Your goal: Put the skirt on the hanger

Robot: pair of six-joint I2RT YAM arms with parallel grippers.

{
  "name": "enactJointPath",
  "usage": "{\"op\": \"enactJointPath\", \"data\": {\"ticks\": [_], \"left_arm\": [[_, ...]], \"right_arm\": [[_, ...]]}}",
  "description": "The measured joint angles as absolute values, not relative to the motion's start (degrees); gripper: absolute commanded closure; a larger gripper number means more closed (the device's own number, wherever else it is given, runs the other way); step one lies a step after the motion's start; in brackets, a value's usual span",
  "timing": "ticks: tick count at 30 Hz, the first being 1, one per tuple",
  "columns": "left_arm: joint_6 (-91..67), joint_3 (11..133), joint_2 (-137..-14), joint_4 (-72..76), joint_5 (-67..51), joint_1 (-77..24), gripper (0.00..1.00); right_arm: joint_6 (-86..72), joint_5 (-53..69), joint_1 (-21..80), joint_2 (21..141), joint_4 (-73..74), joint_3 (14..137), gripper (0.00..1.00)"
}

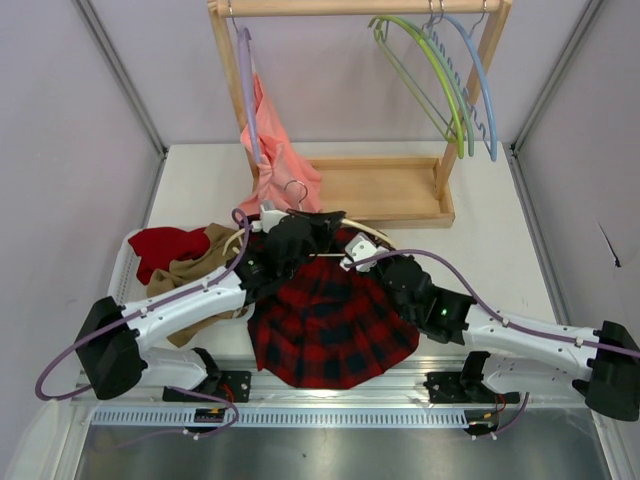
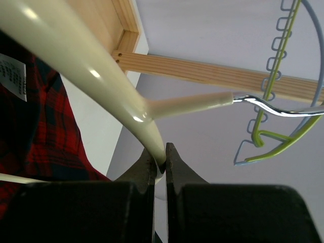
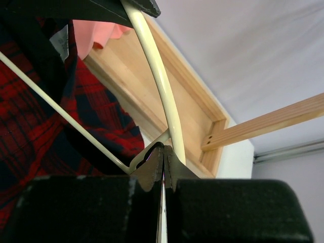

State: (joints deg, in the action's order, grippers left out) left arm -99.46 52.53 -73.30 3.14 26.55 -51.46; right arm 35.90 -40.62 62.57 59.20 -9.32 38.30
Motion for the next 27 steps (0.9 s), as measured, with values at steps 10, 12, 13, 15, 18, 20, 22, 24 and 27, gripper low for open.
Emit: {"op": "enactJointPath", "data": {"ticks": [10,12,13,15,18,20,22,24,27], "left_arm": [[-99.4,52.2,-73.7,2.7,23.6,-51.2,1.0],[-99.4,52.1,-73.4,3.1,23.6,-51.2,1.0],[-99.4,52.1,-73.1,3.4,23.6,-51.2,1.0],[-99.4,52.0,-72.6,3.6,23.6,-51.2,1.0],[-99.4,51.7,-72.2,3.8,23.7,-51.2,1.0],[-99.4,51.5,-72.2,3.8,23.7,-51.2,1.0],[-99.4,51.3,-72.2,3.8,23.7,-51.2,1.0],[-99.1,51.3,-72.2,3.8,23.7,-51.2,1.0],[-99.0,51.3,-72.1,3.9,23.6,-51.1,1.0]], "right_arm": [[30.9,-39.5,62.6,55.5,-1.3,38.7,1.0],[30.9,-39.3,62.6,54.4,-0.7,38.7,1.0],[30.9,-39.3,62.6,53.9,-0.6,38.7,1.0],[31.0,-39.4,62.6,53.3,-0.5,38.7,1.0],[31.7,-39.4,62.6,53.3,-0.1,38.7,1.0],[31.8,-39.5,62.6,53.6,0.3,38.7,1.0],[32.0,-39.6,62.6,54.1,0.5,38.7,1.0],[32.2,-39.6,62.6,54.5,0.6,38.7,1.0],[33.1,-39.8,62.6,54.7,0.3,38.7,1.0]]}}
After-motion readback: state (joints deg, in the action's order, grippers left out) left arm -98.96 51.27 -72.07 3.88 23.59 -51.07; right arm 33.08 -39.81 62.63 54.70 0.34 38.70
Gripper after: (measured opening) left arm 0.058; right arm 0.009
